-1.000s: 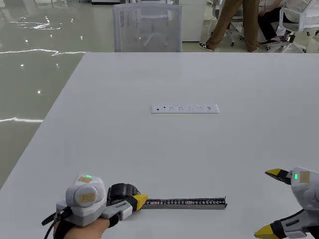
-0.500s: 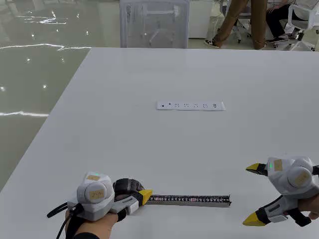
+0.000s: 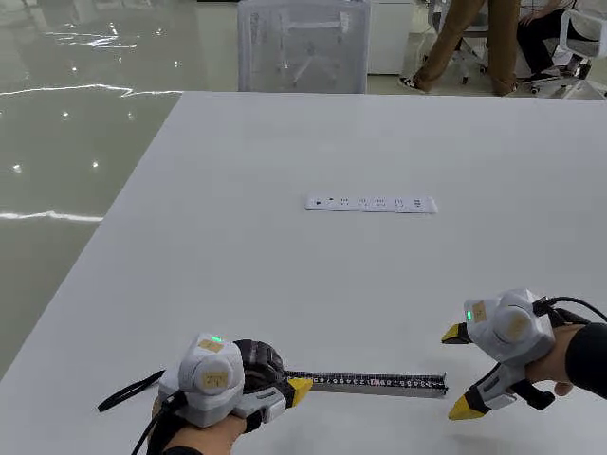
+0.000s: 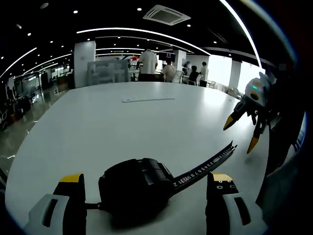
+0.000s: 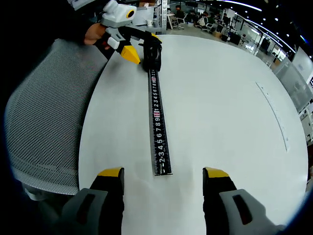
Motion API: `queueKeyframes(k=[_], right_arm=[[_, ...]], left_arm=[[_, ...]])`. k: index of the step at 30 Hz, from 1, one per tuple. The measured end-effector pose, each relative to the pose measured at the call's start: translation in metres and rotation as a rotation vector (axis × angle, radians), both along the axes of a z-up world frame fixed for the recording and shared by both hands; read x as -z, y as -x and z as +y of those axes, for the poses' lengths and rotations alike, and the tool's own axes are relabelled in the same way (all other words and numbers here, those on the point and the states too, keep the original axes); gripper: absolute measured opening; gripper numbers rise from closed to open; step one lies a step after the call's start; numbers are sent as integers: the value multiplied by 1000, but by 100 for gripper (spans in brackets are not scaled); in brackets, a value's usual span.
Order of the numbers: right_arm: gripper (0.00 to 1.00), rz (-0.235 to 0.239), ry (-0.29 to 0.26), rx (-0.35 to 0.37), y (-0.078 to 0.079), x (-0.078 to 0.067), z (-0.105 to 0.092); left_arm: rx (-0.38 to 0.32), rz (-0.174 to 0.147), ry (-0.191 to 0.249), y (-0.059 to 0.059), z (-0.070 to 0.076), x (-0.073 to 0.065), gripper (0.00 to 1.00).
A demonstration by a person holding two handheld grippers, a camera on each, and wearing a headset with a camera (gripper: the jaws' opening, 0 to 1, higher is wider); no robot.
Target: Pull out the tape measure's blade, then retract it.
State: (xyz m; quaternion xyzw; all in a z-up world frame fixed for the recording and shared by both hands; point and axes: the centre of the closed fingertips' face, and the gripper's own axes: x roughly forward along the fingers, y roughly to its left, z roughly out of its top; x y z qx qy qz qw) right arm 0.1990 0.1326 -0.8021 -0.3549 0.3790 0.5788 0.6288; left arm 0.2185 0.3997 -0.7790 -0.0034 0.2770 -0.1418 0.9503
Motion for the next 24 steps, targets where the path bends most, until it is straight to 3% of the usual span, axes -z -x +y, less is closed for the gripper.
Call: queueKeyframes(k=[7, 12, 24], right_arm=[[38, 37, 41, -39, 2, 10, 0], [28, 48, 60, -64, 2, 14, -1], [15, 45, 101, -101, 5, 25, -2]], left_arm=[[-13, -7, 23, -1, 1, -2, 95], [-23, 3, 34, -1, 2, -1, 94], [-37, 4, 46, -1, 4, -1, 89]])
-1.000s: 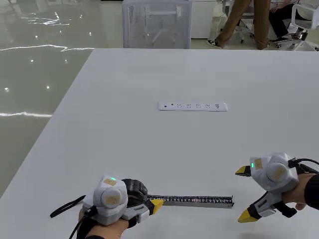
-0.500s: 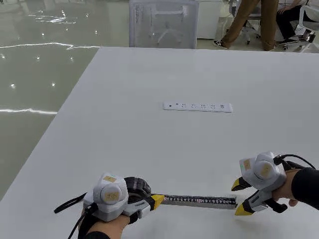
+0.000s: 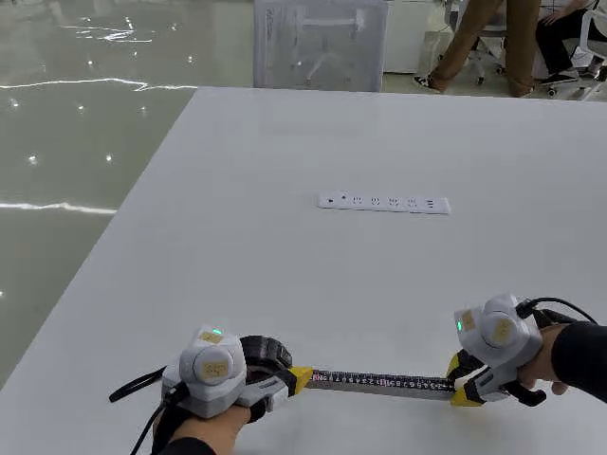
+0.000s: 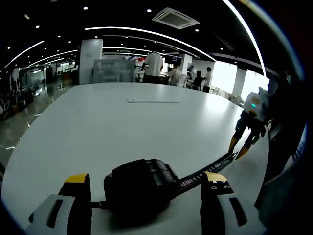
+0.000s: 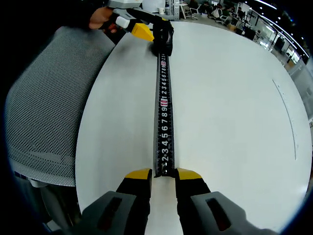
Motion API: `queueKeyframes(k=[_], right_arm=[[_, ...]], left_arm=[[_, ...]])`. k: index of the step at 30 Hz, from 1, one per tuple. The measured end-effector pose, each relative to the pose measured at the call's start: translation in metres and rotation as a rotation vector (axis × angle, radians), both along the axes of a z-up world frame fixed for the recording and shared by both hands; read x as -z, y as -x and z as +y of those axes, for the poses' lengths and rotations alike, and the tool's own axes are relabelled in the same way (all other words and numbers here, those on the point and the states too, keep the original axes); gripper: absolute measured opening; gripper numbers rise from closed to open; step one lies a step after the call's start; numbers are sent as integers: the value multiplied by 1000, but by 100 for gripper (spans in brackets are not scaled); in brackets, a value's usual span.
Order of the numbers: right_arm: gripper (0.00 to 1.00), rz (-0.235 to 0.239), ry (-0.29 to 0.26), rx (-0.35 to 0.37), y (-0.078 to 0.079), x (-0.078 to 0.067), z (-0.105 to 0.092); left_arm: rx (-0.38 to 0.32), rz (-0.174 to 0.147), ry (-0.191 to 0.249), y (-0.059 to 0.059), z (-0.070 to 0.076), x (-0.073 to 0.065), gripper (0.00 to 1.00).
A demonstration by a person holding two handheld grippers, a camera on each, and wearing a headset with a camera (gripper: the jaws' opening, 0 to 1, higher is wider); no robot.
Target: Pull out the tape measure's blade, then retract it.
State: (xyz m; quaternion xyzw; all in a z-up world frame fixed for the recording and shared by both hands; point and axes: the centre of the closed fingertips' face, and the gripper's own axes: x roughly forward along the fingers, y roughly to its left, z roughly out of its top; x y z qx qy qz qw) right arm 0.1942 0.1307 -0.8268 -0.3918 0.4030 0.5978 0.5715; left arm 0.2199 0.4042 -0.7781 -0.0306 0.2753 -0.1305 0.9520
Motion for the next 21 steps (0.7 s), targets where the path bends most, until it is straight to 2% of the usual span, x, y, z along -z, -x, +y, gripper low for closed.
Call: queueKeyframes(k=[6, 11, 14, 16, 21], right_arm=[[13, -3, 9, 3, 1, 0, 0], [13, 0, -3, 55, -1, 1, 0], [12, -5, 12, 69, -2, 1, 1], [12, -9, 27, 63, -1, 1, 2], [12, -1, 33, 86, -2, 1, 1]], left_arm=[[-22, 17, 29, 0, 1, 1, 84], [-41, 37, 39, 2, 1, 4, 81], [-51, 43, 43, 2, -1, 6, 81], [-55, 64, 61, 3, -6, 8, 79], [-93, 91, 55, 2, -2, 10, 74]])
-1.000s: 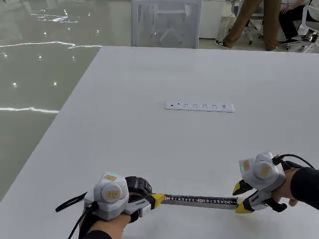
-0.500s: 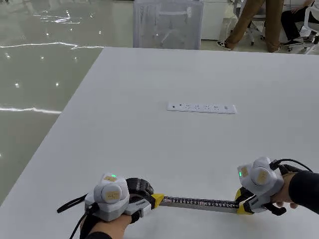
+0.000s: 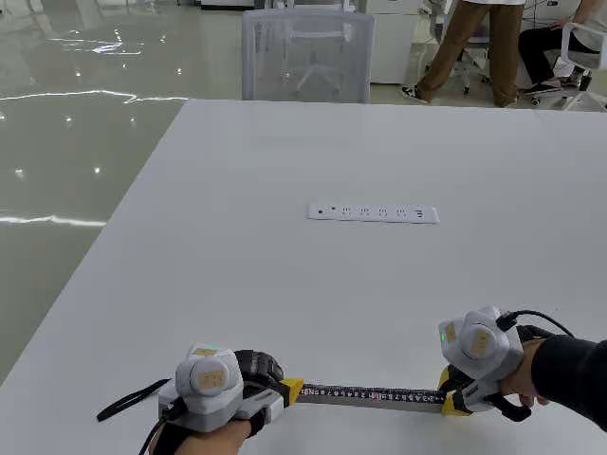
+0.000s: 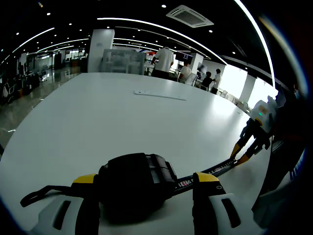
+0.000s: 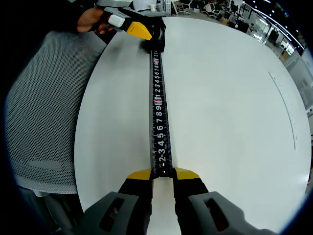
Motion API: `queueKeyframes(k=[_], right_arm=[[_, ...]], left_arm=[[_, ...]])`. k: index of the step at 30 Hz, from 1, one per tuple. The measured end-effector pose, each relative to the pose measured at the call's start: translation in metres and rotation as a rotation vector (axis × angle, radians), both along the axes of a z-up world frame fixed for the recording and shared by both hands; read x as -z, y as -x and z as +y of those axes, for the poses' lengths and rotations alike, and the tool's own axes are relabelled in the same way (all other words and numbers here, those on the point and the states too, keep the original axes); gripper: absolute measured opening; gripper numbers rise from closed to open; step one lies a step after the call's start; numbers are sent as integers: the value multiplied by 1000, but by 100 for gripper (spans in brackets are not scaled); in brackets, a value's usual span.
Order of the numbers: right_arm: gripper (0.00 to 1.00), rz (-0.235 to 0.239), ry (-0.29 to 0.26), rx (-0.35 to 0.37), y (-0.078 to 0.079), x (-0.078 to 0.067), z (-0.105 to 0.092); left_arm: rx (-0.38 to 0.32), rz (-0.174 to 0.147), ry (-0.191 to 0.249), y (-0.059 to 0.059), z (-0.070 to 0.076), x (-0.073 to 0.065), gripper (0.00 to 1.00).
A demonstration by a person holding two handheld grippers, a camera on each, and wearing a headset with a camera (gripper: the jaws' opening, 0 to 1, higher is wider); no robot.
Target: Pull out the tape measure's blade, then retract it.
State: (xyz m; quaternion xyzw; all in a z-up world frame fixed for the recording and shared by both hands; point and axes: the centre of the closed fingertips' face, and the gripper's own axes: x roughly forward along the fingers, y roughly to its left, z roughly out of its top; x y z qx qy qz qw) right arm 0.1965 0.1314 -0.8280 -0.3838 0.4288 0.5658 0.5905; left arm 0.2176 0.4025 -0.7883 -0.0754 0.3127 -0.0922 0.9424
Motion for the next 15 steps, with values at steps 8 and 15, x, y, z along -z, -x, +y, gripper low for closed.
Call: queueKeyframes(k=[8, 15], right_arm=[[12, -8, 16, 1, 0, 0, 0], [12, 1, 31, 8, 0, 0, 0]], left_arm=[[-67, 8, -20, -3, 10, 7, 62], [-48, 8, -52, -1, 8, 5, 61]])
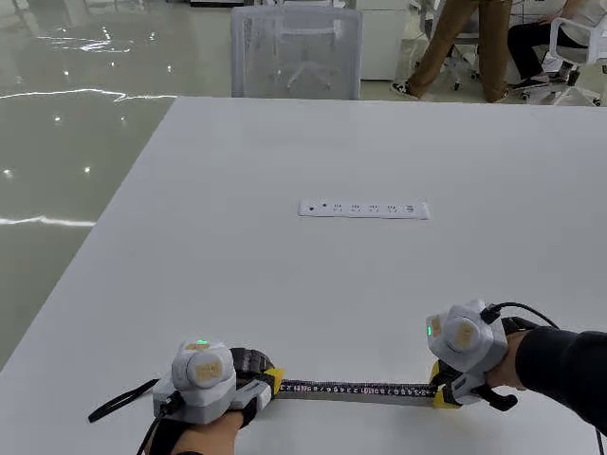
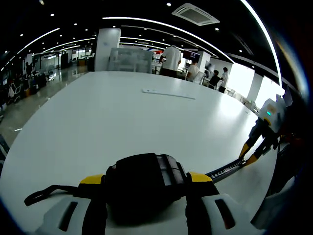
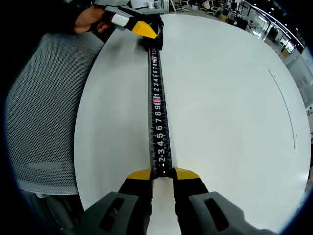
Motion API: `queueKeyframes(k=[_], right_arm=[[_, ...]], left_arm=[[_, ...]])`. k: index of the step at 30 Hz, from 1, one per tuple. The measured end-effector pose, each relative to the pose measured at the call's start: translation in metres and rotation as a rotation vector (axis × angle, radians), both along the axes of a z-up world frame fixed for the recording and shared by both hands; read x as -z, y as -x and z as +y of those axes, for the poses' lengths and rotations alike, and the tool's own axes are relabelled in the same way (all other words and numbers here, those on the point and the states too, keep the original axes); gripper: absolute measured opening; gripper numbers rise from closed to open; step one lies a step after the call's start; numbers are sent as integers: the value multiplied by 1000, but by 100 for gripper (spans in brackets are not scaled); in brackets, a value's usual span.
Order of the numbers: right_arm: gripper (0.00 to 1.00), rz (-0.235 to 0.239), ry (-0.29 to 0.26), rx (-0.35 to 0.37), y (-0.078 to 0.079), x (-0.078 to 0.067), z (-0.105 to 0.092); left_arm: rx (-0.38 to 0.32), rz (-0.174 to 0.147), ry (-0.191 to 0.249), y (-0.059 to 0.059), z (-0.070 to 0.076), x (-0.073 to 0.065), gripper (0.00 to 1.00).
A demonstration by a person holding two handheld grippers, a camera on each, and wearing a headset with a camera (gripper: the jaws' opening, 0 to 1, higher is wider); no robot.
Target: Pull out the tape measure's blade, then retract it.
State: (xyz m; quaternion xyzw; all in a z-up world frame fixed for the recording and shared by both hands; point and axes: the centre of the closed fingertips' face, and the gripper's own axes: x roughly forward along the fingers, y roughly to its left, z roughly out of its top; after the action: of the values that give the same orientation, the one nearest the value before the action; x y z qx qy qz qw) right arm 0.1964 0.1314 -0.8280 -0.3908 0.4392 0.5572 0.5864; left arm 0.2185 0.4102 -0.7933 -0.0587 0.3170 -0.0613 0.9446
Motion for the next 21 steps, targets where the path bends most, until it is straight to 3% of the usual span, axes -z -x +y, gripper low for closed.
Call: queueKeyframes(k=[5, 12, 16, 21], right_arm=[[12, -3, -14, 12, 0, 0, 0], [12, -8, -16, 8, 0, 1, 2], [11, -13, -53, 47, 0, 0, 4], [11, -15, -43, 29, -2, 0, 7]], left_arm=[[12, 14, -27, 0, 0, 1, 60], [9, 21, -20, 0, 0, 2, 60], [10, 22, -15, 0, 0, 1, 59], [10, 26, -12, 0, 0, 1, 59]])
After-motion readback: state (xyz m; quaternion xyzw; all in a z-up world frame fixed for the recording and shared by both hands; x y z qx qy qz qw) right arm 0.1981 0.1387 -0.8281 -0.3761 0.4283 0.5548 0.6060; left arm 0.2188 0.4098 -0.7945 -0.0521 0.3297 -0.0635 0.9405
